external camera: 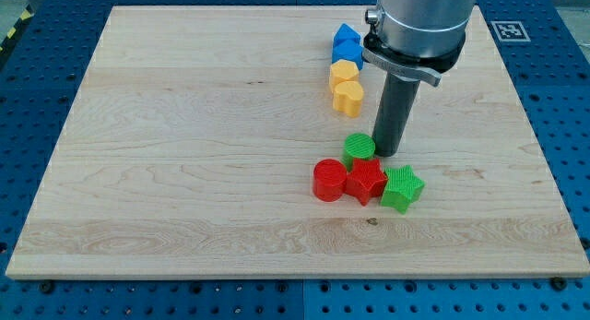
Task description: Slide green star below red star
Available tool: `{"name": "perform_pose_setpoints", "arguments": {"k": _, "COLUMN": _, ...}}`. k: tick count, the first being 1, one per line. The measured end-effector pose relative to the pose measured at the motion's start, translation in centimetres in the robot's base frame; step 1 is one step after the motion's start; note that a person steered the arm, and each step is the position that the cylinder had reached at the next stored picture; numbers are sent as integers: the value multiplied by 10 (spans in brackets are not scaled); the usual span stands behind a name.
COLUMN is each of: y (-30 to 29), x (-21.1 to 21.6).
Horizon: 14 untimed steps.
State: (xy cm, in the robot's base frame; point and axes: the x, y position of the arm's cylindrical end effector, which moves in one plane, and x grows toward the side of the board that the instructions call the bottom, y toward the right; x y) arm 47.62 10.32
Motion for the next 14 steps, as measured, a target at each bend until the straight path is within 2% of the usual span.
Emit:
{"name": "perform_pose_setpoints", "arguments": {"k": 2, "y": 31, "x": 8}}
{"name": "perform_pose_setpoints", "arguments": {"k": 3, "y": 52, "x": 28}}
{"name": "perform_pose_setpoints", "arguments": {"k": 4, "y": 74, "x": 79}}
{"name": "perform_pose_setpoints", "arguments": {"k": 5, "y": 43, "x": 122}}
{"name": "perform_pose_setpoints", "arguments": {"k": 6, "y": 18, "x": 115}}
{"name": "perform_pose_setpoints", "arguments": {"k": 8, "y": 24, "x": 111}}
{"name": "perform_pose_setpoints", "arguments": {"k": 9, "y": 79, "x": 95}}
{"name": "perform_pose_setpoints", "arguments": {"k": 10, "y": 99, "x": 47}}
{"name": "perform_pose_setpoints", "arguments": {"k": 11, "y": 93, "x": -4}}
{"name": "perform_pose_setpoints", "arguments": {"k": 12, "y": 46, "x": 1}}
{"name": "perform_pose_setpoints", "arguments": {"k": 14, "y": 43, "x": 36}}
